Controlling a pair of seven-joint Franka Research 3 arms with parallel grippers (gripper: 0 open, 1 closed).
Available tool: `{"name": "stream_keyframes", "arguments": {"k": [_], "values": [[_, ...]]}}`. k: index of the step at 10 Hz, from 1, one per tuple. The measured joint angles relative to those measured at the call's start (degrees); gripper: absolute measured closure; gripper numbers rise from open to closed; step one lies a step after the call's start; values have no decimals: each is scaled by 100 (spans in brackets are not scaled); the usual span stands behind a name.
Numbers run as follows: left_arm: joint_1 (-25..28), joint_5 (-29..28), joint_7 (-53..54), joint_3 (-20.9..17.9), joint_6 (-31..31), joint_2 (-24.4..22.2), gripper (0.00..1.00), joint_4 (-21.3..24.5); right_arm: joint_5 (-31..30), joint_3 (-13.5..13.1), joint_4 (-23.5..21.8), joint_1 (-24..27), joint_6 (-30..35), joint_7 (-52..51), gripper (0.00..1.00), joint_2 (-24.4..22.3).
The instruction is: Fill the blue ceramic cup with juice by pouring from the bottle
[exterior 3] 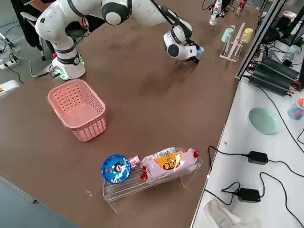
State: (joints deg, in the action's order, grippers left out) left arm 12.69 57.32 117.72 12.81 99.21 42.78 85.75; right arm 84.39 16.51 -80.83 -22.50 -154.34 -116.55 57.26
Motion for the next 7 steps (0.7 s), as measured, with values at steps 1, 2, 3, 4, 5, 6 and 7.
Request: {"name": "stream_keyframes", "arguments": {"k": [1,2,3,4,5,6,7], "values": [[-181,91,-82,-4,240,-42,58,4,3,2,18,-1,0,0,0,5],[-348,171,-128,-10,515,-51,58,9,9,5,52,-4,0,0,0,12],[-491,203,-174,-15,844,-51,58,20,20,7,94,-9,0,0,0,18],[-604,214,-231,-16,1138,-52,58,20,31,7,125,-14,0,0,0,21],[-712,223,-405,-15,1367,-59,58,18,42,7,156,-21,0,0,2,32],[-852,230,-653,-17,1581,-68,58,13,51,7,175,-24,0,0,3,49],[-1014,253,-834,-17,1830,-71,58,6,57,7,184,-26,-1,-1,3,65]]}}
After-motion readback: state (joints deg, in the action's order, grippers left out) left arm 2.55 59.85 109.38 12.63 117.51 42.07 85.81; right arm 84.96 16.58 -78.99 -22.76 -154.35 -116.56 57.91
